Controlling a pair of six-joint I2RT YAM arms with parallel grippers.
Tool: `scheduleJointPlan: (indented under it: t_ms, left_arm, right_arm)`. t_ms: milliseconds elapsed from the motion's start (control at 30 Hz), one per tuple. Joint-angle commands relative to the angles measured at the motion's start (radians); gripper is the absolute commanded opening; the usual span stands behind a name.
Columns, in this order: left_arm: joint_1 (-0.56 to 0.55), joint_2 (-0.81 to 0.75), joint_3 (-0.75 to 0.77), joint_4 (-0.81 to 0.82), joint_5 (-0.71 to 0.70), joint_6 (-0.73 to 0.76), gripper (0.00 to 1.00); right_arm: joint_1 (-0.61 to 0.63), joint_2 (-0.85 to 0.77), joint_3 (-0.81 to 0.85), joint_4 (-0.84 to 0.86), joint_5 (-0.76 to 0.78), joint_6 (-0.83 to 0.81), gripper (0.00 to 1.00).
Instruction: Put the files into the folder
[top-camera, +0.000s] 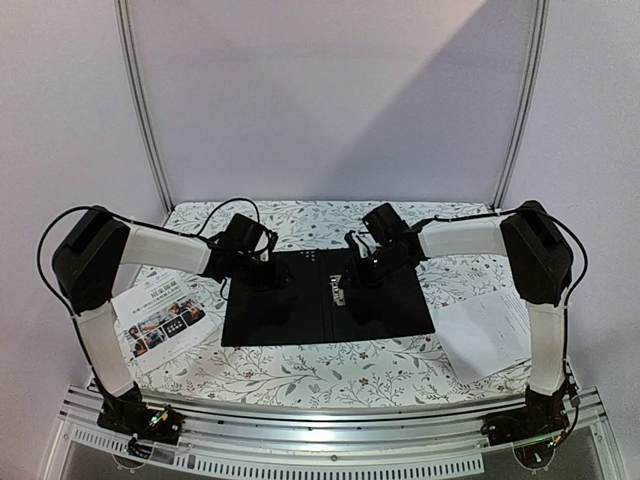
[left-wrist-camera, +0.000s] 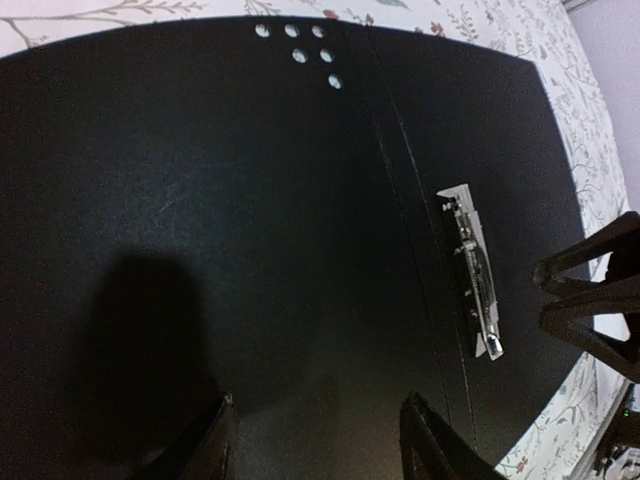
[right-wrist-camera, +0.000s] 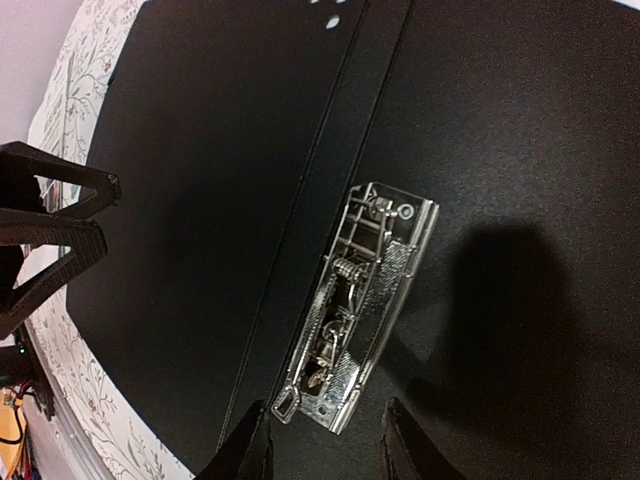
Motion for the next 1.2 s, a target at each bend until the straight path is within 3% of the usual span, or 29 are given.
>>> scheduleJointPlan:
  t_ms: [0, 333, 700, 1167]
  left_arm:
    - [-0.012, 0.037, -0.023, 0.018, 0.011, -0.02, 0.56]
    - [-0.011, 0.068, -0.032, -0.001, -0.001, -0.024, 0.55]
    - [-0.009, 0.086, -0.028, -0.008, 0.003, -0.025, 0.54]
    - [-0.009, 0.089, -0.025, -0.013, 0.0, -0.014, 0.54]
  right_arm:
    - [0.005, 0.046, 0.051, 0.0, -0.089, 0.033, 0.35]
    - [0.019, 0.069, 0.051, -0.033, -0.124, 0.062, 0.35]
    - [0.02, 0.072, 0.036, -0.033, -0.155, 0.063, 0.17]
    - [0.019, 0.104, 0.044, -0.053, -0.147, 0.066, 0.17]
